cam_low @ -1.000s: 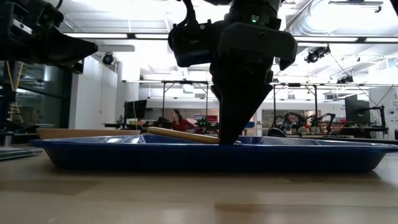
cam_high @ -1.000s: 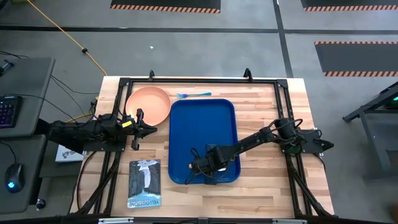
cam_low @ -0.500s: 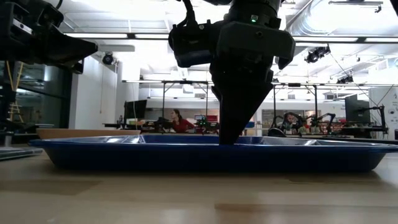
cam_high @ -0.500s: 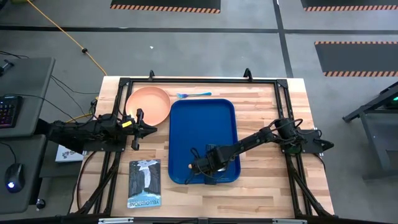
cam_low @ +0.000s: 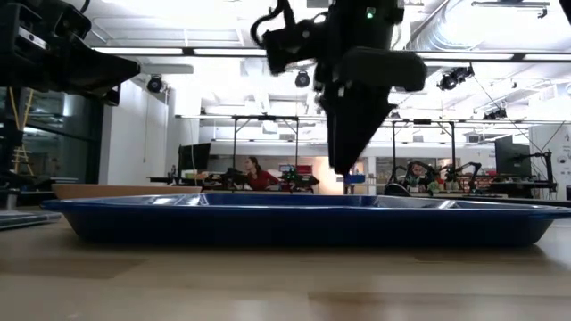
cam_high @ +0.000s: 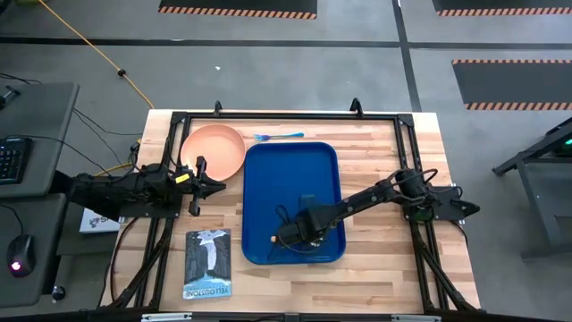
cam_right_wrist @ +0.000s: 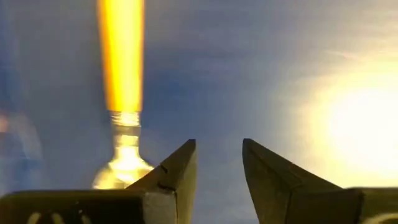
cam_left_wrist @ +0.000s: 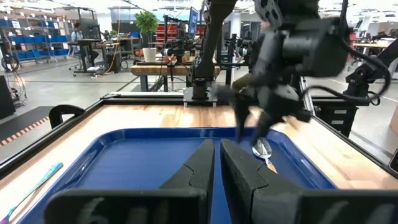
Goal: Pick and place plate/cup/fork/spoon on tray
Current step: Put the light orange plate on the blue serving tray
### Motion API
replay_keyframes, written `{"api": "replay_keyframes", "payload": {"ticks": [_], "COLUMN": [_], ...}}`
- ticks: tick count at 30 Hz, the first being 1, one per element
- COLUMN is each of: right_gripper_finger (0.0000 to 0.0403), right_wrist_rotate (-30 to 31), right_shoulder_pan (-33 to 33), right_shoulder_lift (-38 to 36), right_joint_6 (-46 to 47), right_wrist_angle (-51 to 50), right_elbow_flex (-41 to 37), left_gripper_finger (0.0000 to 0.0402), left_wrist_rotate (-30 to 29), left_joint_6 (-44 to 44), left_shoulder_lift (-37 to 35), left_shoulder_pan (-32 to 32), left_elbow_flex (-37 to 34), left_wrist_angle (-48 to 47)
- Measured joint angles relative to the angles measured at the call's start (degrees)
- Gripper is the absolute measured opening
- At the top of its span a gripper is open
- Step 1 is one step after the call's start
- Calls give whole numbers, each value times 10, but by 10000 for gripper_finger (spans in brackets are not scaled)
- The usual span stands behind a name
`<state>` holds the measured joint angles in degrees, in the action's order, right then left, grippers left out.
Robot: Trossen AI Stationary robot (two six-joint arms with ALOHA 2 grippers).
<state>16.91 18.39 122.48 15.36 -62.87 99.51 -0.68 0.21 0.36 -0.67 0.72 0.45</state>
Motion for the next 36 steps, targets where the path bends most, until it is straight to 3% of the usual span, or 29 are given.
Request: {"api": "replay_keyframes", "payload": {"ticks": [7,14,17,20,24,29,32,36], "right_gripper_finger": [122,122,122,122,122,122,122,122], "right_wrist_rotate": [67,85,102,127,149,148,146,144], "right_shoulder_pan": [-4,-28,-31,-31,-40,-72,-90,-107], "right_shoulder_lift": [-76,-235,-328,-418,-504,-538,-538,-537], "right_joint_6": [20,106,133,120,19,-115,-157,-150], "right_wrist_angle": [-27,68,184,372,676,1007,1100,1103], "right_elbow_flex": [-62,-288,-407,-518,-652,-761,-784,-783], "left_gripper_finger": [21,21,21,21,21,21,21,21], "left_wrist_rotate": [0,0,0,0,0,0,0,0], "left_joint_6": [0,0,0,0,0,0,0,0], "left_shoulder_lift": [0,0,0,0,0,0,0,0], "left_shoulder_pan": [0,0,0,0,0,0,0,0], "left_elbow_flex": [0,0,0,0,0,0,0,0], "left_wrist_angle": [0,0,0,0,0,0,0,0]}}
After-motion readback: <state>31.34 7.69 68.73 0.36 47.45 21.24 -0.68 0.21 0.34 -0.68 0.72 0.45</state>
